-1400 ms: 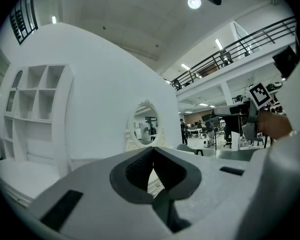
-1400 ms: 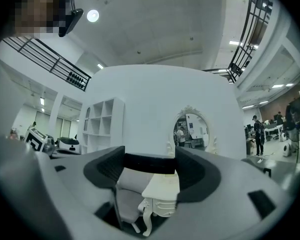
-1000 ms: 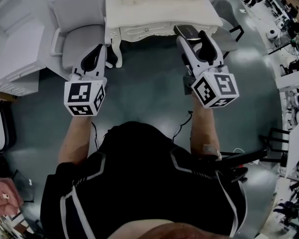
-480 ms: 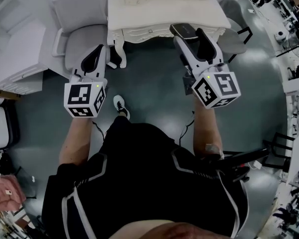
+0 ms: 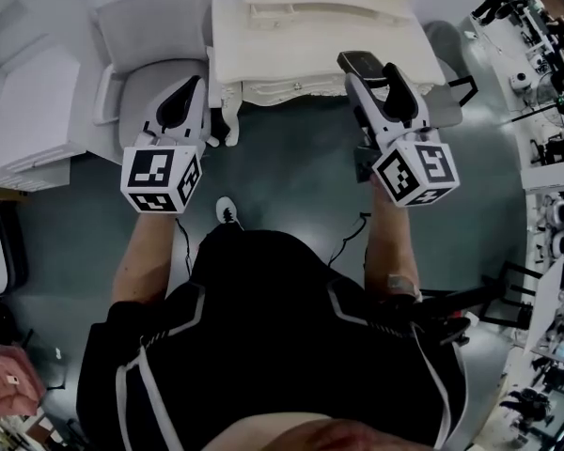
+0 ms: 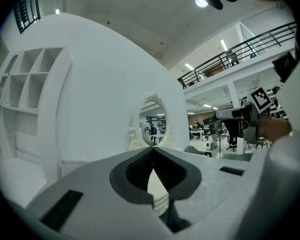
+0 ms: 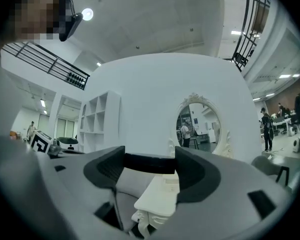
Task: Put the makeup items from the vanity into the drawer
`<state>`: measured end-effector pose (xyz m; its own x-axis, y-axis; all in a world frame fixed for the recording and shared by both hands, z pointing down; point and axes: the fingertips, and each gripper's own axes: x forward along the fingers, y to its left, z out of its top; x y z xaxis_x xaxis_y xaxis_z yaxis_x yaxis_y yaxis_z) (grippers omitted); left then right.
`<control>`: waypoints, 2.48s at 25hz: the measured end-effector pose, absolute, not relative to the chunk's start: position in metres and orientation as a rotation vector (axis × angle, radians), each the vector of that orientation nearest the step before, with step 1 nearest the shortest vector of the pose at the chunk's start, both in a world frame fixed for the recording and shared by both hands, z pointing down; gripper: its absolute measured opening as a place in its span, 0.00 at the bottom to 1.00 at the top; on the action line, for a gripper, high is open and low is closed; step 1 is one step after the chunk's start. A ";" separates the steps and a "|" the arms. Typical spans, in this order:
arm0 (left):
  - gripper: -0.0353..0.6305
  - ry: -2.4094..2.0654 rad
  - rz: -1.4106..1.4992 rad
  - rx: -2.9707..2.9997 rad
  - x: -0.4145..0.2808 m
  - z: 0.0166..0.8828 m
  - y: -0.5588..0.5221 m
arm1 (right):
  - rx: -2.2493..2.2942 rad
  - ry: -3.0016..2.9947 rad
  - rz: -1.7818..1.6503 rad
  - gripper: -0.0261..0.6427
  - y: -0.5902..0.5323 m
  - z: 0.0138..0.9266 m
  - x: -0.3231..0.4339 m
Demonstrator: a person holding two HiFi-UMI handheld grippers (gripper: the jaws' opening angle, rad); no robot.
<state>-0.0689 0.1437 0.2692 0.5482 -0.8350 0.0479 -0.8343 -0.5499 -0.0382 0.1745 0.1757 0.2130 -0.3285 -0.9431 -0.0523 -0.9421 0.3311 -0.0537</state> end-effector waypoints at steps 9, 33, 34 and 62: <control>0.06 1.449 -0.040 -2.762 -0.110 0.260 0.049 | -1.809 2.519 -0.021 0.52 0.081 0.213 0.134; 0.06 1.499 -0.236 -2.802 -0.068 0.326 -0.125 | -1.837 2.665 -0.351 0.52 -0.146 0.309 0.152; 0.06 1.507 -0.252 -2.805 -0.061 0.330 -0.135 | -1.839 2.678 -0.363 0.52 -0.157 0.315 0.157; 0.06 1.673 -0.485 -2.877 0.005 0.441 -0.274 | -1.883 2.947 -0.942 0.52 -0.327 0.539 0.165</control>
<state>0.0053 -0.2739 0.4408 0.4704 -0.8087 0.3531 -0.8722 -0.4870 0.0464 0.1655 -0.3271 0.5393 -0.3767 -0.6783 0.6309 -0.9184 0.3622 -0.1590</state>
